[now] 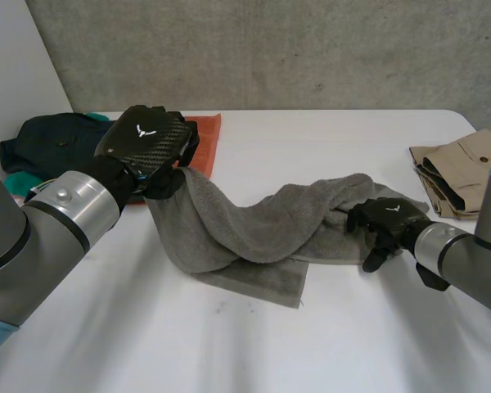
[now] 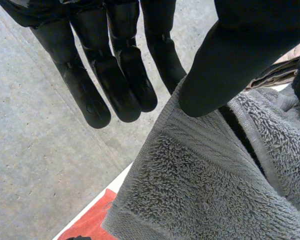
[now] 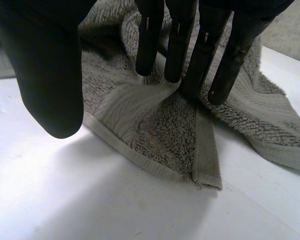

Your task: Fold the laundry.

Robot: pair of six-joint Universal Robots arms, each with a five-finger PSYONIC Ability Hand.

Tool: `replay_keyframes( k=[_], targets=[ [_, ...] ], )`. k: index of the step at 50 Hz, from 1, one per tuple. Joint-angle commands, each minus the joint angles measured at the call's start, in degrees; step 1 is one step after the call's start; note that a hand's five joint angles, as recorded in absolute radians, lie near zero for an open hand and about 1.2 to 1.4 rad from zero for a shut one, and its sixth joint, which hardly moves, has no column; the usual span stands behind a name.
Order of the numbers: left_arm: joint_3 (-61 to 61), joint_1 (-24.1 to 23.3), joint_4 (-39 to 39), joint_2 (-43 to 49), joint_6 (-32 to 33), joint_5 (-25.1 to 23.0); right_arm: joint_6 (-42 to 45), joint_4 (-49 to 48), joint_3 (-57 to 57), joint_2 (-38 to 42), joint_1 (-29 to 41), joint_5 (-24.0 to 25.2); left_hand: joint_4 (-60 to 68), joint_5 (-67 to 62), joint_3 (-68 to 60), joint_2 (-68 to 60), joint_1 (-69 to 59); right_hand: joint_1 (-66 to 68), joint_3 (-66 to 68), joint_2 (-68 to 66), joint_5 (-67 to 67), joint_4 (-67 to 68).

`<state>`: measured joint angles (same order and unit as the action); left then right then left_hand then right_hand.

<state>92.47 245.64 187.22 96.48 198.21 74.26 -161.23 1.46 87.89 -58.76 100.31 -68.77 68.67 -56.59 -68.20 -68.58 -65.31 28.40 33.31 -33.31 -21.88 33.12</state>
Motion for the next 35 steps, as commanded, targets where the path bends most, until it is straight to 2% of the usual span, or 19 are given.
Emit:
replay_keyframes(
  k=[1,5,6,8,13,16,19,20,23,25,28,35],
  targets=[
    [0.43,0.02,-0.02,-0.15,-0.02,0.00,0.04,-1.54,-4.56,4.97,1.73,-2.16,11.33,-13.41,-11.80,-11.42,-14.69,15.98,11.07,-11.07,-12.50,11.26],
    [0.52,0.10,-0.10,-0.15,0.07,0.00,0.21,-3.47,-5.71,6.81,2.26,-2.34,11.33,-13.41,-11.80,-11.42,-14.69,31.61,26.70,-26.70,-28.13,26.89],
    [0.52,0.10,-0.10,-0.15,-0.02,0.00,0.12,-3.83,-6.41,7.69,2.52,-2.34,11.33,-13.41,-11.80,-11.42,-14.69,42.80,37.89,-37.89,-39.32,38.08],
    [0.52,0.11,-0.10,-0.15,-0.02,0.00,0.65,-3.74,-7.02,8.05,2.70,-2.60,11.33,-13.41,-11.80,-11.42,-14.69,51.57,46.66,-46.66,-48.09,46.85],
    [0.52,0.19,-0.37,-0.85,0.16,0.35,1.17,-3.04,-6.85,5.07,2.26,-2.95,11.33,-13.41,-11.80,-11.42,-14.69,51.60,46.69,-46.69,-48.12,46.88],
    [0.61,0.37,-0.54,-2.26,0.07,1.58,3.80,0.90,-5.80,-1.60,1.91,-2.25,11.33,-13.41,-11.80,-11.42,-14.69,51.60,46.69,-46.69,-48.12,46.88],
    [0.70,1.33,-2.03,-4.27,0.24,3.33,9.42,8.98,-6.67,-8.90,1.64,-1.11,11.33,-13.41,-11.80,-11.42,-14.69,51.60,46.69,-46.69,-48.12,46.88],
    [0.70,1.51,-2.30,-4.54,0.25,3.43,13.70,13.70,-7.37,-12.40,1.12,-1.02,11.33,-13.41,-11.80,-11.42,-14.69,51.60,46.69,-46.69,-48.12,46.88],
    [0.70,2.21,-5.28,-5.86,0.51,3.87,22.24,21.10,-9.22,-16.81,-0.46,-1.11,11.33,-13.41,-11.80,-11.42,-14.69,51.60,46.69,-46.69,-48.12,46.88],
    [0.70,2.48,-7.56,-6.13,0.60,3.96,30.94,26.56,-9.75,-20.15,-2.22,-1.63,11.33,-13.41,-11.80,-11.42,-14.69,51.60,46.69,-46.69,-48.12,46.88],
    [1.05,2.74,-9.85,-5.51,0.60,3.96,38.67,32.27,-9.84,-21.92,-2.66,-2.25,11.33,-13.41,-11.80,-11.42,-14.69,51.60,46.69,-46.69,-48.12,46.88],
    [0.35,2.83,-13.37,5.11,2.96,4.22,40.90,34.31,-9.22,-20.61,-2.23,-4.97,11.33,-13.41,-11.80,-11.42,-14.69,51.60,46.69,-46.69,-48.12,46.88]
  ],
)
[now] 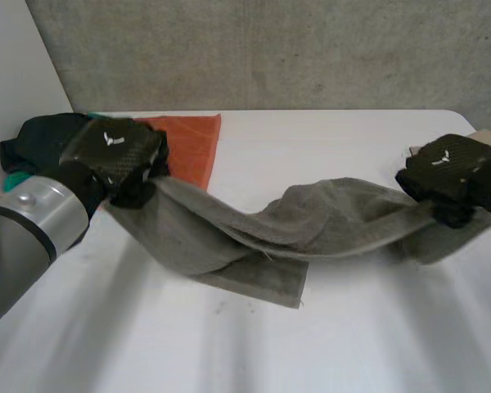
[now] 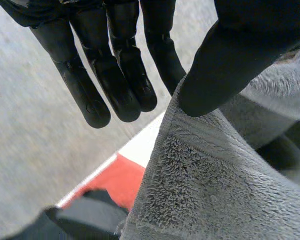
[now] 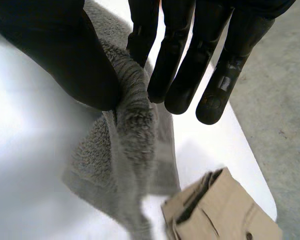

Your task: Fold the laundry.

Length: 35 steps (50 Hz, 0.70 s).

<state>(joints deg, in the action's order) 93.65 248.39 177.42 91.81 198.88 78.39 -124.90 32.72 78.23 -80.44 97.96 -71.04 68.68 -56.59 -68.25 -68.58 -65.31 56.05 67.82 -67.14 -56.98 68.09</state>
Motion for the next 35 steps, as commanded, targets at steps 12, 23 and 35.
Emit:
replay_keyframes(
  k=[12,23,35],
  targets=[
    [-27.52,-0.10,-1.12,31.49,12.84,6.51,3.61,-8.86,-19.39,22.68,7.16,-14.11,11.32,-13.41,-11.75,-11.42,-14.69,23.95,12.18,-12.86,-13.02,11.91],
    [-47.24,1.57,31.56,32.47,12.67,8.62,-6.40,-51.32,-33.49,21.04,8.13,-16.58,11.32,-13.41,-11.75,-11.42,-14.69,23.95,12.18,-12.86,-13.02,11.91],
    [-33.46,1.92,36.68,24.83,10.30,10.12,-8.08,-59.00,-25.59,17.87,8.57,-15.35,11.32,-13.41,-11.75,-11.42,-14.69,23.95,12.18,-12.86,-13.02,11.91]
  ],
)
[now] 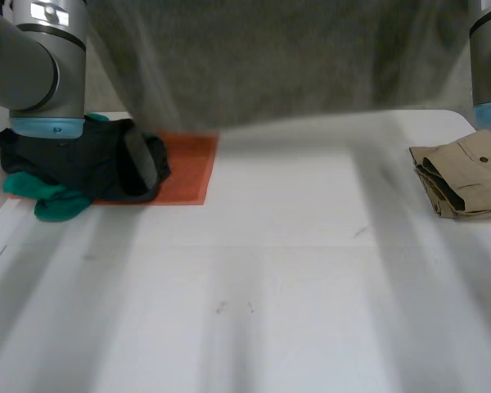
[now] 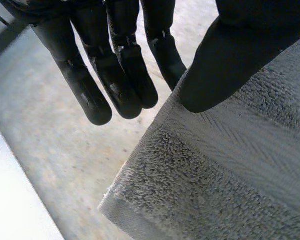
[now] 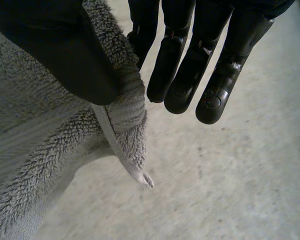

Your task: Fold the laundry.

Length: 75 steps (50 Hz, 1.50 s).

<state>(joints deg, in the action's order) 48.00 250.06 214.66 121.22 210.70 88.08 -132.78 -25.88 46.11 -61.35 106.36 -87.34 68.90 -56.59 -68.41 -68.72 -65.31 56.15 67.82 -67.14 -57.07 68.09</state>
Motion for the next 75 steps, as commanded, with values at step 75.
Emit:
replay_keyframes(
  k=[75],
  targets=[
    [19.06,-5.11,-8.47,16.68,17.37,5.34,12.54,13.75,20.69,19.77,-3.53,-1.95,-56.90,54.59,56.42,56.73,53.31,-46.15,-57.82,57.14,57.07,-58.09]
  ],
)
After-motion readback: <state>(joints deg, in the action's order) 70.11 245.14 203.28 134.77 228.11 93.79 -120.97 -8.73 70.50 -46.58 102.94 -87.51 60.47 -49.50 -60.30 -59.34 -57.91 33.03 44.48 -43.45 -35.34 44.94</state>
